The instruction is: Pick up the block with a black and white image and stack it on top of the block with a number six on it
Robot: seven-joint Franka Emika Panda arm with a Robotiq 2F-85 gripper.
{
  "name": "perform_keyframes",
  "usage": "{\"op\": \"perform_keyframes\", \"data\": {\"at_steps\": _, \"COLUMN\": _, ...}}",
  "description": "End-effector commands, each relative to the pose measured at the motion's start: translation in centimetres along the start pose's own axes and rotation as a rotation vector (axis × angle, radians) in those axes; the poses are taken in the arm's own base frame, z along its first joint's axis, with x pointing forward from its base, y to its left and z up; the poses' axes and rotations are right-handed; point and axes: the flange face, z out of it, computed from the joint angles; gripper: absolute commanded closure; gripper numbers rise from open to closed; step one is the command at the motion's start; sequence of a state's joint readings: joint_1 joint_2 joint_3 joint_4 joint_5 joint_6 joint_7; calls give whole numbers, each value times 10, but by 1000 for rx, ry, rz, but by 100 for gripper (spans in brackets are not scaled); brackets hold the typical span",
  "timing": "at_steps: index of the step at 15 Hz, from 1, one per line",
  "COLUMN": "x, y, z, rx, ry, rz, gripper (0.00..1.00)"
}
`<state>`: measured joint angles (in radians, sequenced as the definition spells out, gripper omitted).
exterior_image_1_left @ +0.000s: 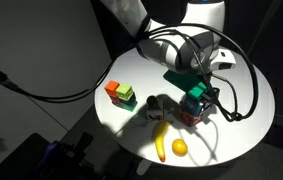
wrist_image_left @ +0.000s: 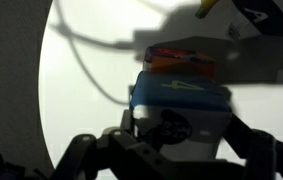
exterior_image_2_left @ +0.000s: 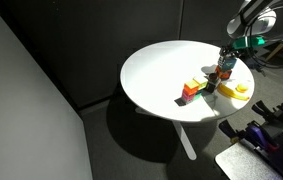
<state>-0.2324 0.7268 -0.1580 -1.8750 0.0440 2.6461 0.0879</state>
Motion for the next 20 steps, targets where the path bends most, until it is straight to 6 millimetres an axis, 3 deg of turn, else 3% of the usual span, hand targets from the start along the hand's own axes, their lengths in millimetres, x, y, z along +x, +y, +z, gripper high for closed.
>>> {"op": "perform_keyframes", "data": {"at_steps": 1, "x": -1, "y": 1, "z": -6, "rx": 22, "ry": -8, "rz": -21, "gripper": 0}}
{"op": "perform_keyframes", "data": {"at_steps": 20, "x": -19, "y": -27, "z": -28, "rx": 57, "ry": -2, "rz": -104, "gripper": 0}}
